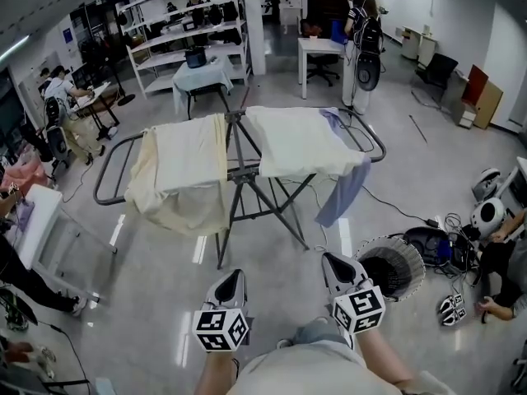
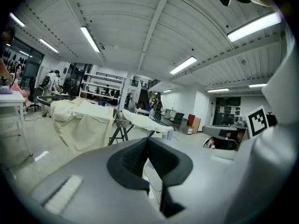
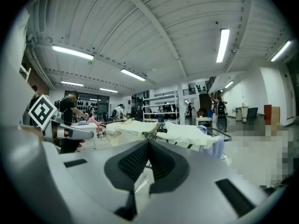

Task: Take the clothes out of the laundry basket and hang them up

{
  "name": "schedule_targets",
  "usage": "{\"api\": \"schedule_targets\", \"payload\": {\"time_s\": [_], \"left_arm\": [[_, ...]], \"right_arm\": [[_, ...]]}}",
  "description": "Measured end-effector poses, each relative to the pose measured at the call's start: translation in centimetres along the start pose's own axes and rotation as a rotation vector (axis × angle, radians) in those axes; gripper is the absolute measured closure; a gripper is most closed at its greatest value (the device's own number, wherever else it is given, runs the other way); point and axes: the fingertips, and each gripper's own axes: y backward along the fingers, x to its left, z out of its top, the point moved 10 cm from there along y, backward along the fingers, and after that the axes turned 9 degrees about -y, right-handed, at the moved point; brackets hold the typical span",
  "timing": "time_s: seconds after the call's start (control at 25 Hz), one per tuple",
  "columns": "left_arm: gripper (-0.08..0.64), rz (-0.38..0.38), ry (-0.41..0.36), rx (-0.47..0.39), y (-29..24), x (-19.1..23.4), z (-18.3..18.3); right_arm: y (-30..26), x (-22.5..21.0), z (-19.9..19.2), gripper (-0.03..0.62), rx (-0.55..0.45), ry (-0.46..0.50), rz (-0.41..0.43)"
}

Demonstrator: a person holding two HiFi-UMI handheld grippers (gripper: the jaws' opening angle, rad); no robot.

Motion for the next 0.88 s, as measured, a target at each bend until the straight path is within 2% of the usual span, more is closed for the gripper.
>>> {"api": "schedule_targets", "payload": {"time_s": [0.88], "left_arm": [[0.549, -0.017, 0.003, -0.023, -0.45, 0.46, 0.56]], "right_arm": [[-0.04, 0.87, -0.05, 0.592, -0.031, 0.001, 0.060]]}}
